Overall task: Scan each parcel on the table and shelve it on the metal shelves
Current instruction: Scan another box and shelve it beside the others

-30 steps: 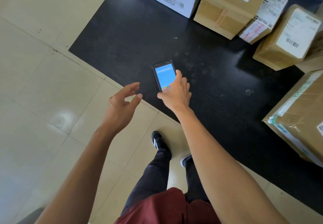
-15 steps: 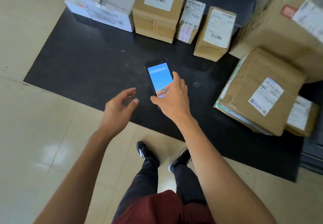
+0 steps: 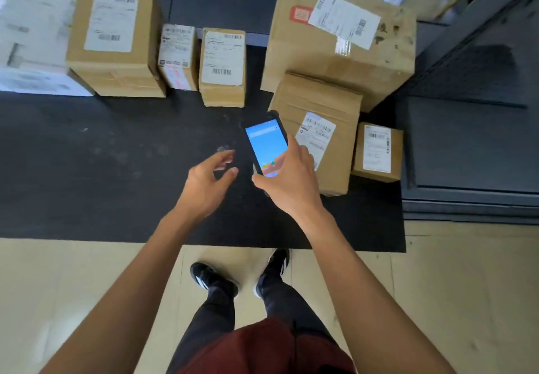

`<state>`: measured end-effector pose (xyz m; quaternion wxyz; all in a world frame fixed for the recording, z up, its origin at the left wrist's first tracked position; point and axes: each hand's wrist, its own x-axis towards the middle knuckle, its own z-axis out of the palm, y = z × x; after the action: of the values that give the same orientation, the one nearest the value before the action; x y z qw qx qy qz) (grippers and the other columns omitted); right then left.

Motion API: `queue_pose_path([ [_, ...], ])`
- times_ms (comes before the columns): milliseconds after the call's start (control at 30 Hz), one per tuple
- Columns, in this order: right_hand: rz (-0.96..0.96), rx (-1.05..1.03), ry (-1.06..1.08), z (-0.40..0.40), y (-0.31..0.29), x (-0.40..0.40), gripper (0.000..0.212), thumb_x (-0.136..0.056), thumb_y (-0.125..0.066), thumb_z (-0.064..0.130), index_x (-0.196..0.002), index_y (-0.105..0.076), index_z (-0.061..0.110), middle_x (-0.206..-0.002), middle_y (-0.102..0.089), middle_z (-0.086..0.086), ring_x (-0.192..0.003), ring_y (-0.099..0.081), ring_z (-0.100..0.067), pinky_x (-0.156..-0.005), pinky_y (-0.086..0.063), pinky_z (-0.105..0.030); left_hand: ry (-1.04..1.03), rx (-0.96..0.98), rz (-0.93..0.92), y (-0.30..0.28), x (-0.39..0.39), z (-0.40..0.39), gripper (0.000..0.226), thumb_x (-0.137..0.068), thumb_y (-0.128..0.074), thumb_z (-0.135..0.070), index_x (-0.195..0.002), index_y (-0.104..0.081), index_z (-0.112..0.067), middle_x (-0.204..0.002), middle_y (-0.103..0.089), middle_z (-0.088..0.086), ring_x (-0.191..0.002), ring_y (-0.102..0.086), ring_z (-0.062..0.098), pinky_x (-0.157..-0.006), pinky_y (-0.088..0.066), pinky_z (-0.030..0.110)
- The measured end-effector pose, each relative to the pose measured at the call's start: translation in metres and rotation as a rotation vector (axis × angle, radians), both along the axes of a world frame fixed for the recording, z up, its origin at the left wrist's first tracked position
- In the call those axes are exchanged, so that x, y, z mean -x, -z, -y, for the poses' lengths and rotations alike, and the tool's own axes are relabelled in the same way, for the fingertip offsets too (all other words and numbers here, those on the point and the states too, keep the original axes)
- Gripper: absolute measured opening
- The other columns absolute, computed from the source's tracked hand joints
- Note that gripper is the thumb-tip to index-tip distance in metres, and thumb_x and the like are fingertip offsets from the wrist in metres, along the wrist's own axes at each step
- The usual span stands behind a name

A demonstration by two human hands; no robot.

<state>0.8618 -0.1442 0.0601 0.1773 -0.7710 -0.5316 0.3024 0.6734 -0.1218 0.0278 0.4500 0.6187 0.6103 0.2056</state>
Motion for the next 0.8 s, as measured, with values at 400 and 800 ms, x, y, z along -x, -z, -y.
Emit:
queue_pose_path([
  [400,-0.034,0.101,0.279,0.044,-0.012,-0.075,0.090,-0.070,-0.089,0.040,-0.140,-0.035,0.025,-0.127,-0.047,0.003,-0.121,-0.044,-0.013,-0.088,-0.051,-0.034,0.258,-0.069,-0.205,0.036,-0.060,-0.031,0.064,-0.096,-0.068,-0.032,-0.154,-0.038,-0.033,-0.163,-0.033,-0.001,-0.126,-0.057,0.020,-0.104,-0.053,0.043],
  [800,-0.070,0.164,0.524,0.076,-0.021,-0.036,0.077,-0.072,-0.085,0.040,-0.133,-0.043,0.022,-0.117,-0.048,0.003,-0.114,-0.050,-0.015,-0.089,-0.056,-0.039,0.279,0.109,0.023,0.040,-0.052,-0.055,0.067,-0.088,-0.076,-0.026,-0.147,-0.047,-0.042,-0.137,-0.060,-0.011,-0.091,-0.071,0.002,-0.091,-0.059,0.033],
])
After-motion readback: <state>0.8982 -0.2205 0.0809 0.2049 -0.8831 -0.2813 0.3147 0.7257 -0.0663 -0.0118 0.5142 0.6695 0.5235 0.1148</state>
